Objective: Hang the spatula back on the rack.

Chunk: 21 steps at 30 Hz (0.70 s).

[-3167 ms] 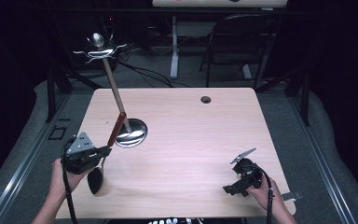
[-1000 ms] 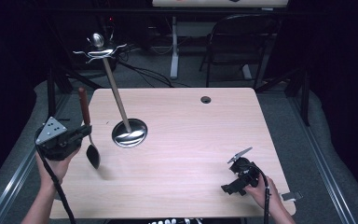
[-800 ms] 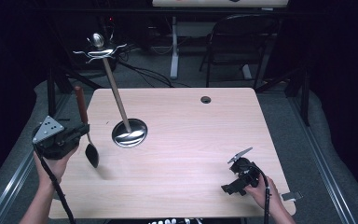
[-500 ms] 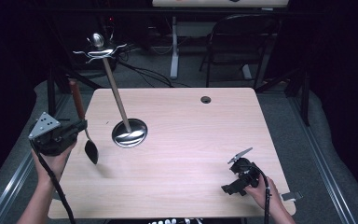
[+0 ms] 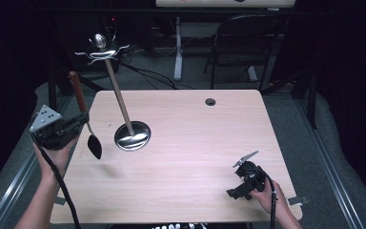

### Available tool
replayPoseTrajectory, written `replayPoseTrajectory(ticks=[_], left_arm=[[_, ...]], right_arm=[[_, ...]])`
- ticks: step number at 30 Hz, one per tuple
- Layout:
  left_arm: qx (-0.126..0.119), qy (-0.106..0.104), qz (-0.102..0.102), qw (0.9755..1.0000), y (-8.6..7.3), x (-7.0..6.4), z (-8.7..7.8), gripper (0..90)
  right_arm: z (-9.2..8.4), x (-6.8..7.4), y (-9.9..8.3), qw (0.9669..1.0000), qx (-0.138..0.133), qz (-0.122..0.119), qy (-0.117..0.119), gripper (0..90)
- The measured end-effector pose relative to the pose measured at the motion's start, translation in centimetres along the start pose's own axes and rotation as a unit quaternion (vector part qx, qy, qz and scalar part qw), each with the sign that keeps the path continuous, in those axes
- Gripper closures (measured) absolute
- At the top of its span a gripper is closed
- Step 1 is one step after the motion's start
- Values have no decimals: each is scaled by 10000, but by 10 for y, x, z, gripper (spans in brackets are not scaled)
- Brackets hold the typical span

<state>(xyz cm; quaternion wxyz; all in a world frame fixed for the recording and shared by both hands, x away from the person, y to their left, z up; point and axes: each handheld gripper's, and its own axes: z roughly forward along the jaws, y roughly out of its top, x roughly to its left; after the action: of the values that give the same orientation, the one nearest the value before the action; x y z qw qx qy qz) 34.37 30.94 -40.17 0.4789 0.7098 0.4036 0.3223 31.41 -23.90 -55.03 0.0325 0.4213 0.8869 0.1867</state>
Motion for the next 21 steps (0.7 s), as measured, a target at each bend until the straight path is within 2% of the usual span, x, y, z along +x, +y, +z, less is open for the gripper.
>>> replayPoseTrajectory(ticks=[12,21], left_arm=[[-165,117,-7,9998,16,-8,5,848],[-110,302,8,9995,23,-13,8,848]], right_arm=[[0,0,0,10000,-10,-13,-11,16],[0,1,0,10000,-49,-5,-35,16]])
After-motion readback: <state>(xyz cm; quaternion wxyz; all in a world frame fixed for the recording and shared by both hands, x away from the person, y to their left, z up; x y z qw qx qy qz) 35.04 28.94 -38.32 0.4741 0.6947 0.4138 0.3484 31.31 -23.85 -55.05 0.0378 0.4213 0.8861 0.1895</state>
